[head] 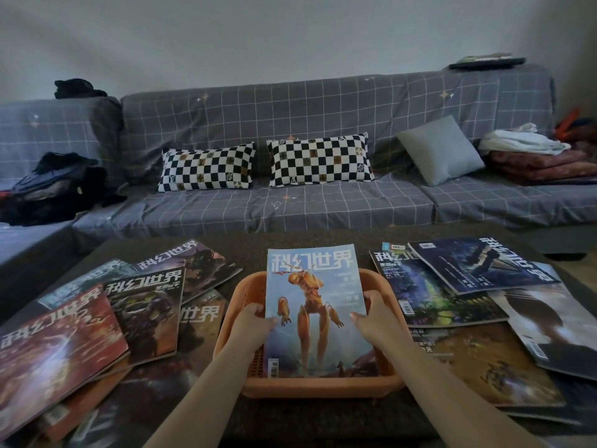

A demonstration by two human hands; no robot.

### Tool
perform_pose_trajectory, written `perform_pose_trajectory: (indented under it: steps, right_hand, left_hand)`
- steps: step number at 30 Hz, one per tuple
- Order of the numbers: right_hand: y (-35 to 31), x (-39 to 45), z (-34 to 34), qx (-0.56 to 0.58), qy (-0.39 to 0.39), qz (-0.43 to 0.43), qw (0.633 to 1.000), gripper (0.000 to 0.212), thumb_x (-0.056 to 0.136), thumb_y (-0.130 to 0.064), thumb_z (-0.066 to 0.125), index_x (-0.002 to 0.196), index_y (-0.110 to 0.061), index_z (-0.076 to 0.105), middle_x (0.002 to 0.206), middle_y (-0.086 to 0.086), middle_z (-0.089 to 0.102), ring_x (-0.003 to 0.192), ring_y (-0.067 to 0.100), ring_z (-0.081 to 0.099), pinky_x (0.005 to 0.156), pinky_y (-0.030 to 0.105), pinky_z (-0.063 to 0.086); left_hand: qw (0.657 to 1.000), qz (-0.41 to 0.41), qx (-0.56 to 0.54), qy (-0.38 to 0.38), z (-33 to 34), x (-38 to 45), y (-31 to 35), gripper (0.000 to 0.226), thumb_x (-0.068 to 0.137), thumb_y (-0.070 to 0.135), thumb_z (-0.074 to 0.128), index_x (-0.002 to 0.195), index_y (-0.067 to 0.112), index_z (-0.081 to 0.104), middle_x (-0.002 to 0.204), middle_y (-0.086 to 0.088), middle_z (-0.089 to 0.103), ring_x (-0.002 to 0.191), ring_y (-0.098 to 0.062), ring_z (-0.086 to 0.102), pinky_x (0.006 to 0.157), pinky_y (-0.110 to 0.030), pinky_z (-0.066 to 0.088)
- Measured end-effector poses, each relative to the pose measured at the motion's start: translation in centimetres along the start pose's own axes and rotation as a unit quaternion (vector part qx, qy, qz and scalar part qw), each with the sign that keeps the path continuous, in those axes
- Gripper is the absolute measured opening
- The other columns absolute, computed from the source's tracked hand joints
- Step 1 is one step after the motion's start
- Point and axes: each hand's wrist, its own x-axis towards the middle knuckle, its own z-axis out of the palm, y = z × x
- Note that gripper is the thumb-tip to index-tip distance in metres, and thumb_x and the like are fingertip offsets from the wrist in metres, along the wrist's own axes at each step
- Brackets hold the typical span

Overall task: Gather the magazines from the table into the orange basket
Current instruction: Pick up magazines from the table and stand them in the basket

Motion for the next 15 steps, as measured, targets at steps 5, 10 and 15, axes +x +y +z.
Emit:
perform_pose_trajectory:
  steps: [5, 10, 15]
  right_hand:
    - [-0.1, -0.4, -0.1, -0.012, 0.0, -0.004, 1.0, 0.053, 0.089, -0.027, 0.059, 0.136, -0.014, 0.037, 0.131, 0.008, 0.054, 0.113, 0.024, 0.055, 0.077, 0.029, 0.043]
    - [-0.5, -1.0, -0.4, 0.024, -0.001, -0.024, 0.999, 0.045, 0.091, -0.033, 0.055, 0.131, -0.013, 0.046, 0.127, 0.007, 0.057, 0.112, 0.023, 0.056, 0.083, 0.031, 0.045]
    - [-1.1, -1.6, -1.4, 0.082, 0.013, -0.067, 0.994, 0.037, 0.092, -0.033, 0.055, 0.125, -0.016, 0.051, 0.117, 0.002, 0.061, 0.088, 0.009, 0.055, 0.071, 0.024, 0.043]
  left_hand:
    - [0.999, 0.036, -0.006, -0.004, 0.1, -0.8, 0.3, 0.036, 0.092, 0.026, 0.06, 0.127, 0.018, 0.054, 0.099, 0.005, 0.064, 0.086, -0.014, 0.06, 0.068, -0.027, 0.046]
    - [0.988, 0.149, -0.048, 0.01, 0.7, -2.2, 0.8, 0.05, 0.094, 0.034, 0.056, 0.138, 0.014, 0.046, 0.133, -0.006, 0.057, 0.12, -0.025, 0.055, 0.1, -0.036, 0.045]
    - [0.983, 0.177, -0.03, 0.021, 1.1, -4.0, 2.5, 0.049, 0.092, 0.039, 0.059, 0.138, 0.032, 0.042, 0.119, 0.011, 0.059, 0.077, 0.003, 0.062, 0.054, -0.009, 0.044]
